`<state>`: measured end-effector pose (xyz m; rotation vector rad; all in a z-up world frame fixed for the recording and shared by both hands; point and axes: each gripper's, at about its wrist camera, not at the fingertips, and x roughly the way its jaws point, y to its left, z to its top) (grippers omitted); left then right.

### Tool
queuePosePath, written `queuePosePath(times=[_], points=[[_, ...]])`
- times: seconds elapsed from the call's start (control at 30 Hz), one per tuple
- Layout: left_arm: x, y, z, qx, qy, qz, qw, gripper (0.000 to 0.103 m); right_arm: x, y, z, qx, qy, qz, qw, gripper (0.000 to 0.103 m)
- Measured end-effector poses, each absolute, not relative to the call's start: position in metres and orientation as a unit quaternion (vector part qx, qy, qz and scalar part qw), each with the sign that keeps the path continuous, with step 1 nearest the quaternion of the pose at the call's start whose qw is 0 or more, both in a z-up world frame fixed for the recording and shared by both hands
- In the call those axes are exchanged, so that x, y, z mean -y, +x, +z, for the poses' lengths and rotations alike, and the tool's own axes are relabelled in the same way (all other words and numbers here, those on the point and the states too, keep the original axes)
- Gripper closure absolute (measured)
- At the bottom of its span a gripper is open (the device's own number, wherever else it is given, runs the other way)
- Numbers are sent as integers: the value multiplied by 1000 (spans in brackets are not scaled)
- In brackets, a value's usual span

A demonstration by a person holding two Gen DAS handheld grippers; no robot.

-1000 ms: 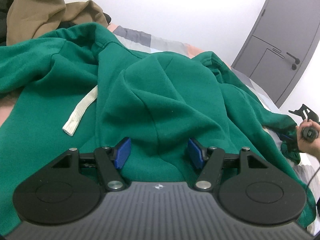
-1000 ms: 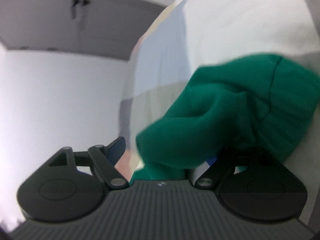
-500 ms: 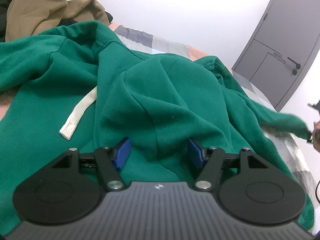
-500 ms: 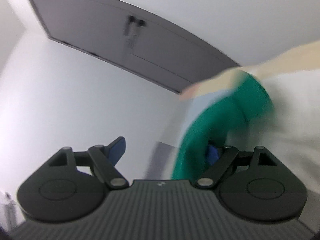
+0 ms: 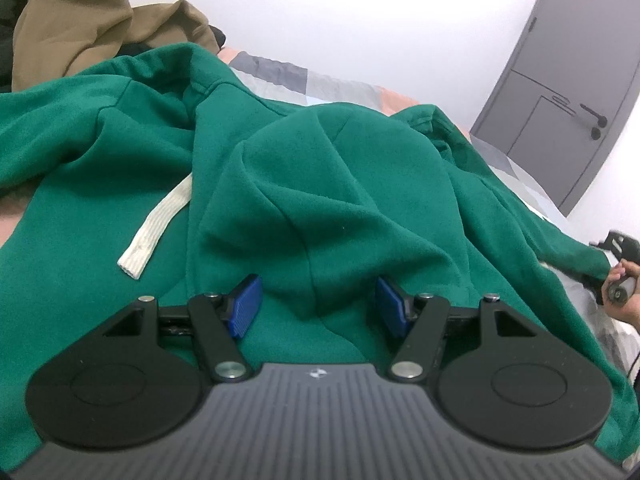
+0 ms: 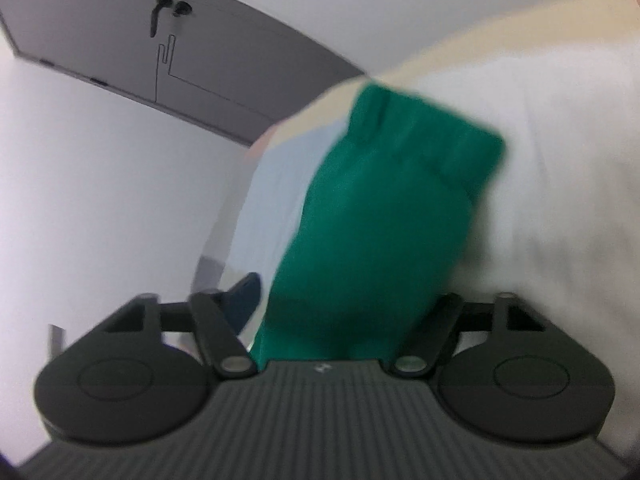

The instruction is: Fold large clothes

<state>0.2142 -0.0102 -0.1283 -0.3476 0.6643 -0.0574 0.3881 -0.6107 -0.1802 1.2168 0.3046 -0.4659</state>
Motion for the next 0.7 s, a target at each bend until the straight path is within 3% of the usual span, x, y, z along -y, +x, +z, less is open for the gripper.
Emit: queuePosePath(times=[0.1,0.17,0.47,0.7], points=[[13,217,-125,-314,-159,-29,936,35,632,406,-181,-160,531,-233,799,78],[15,222,-124,-312,-148,-24,938,35,647,413,-180,-184,495,-233,816,86],[16,243,-127,-331,-149,-18,932,35,646,466,-148,-198,351,-261,877,91],[1,241,-114,-332,-180,-27,926,35,587,455,-51,-132,193,-195,952,91]])
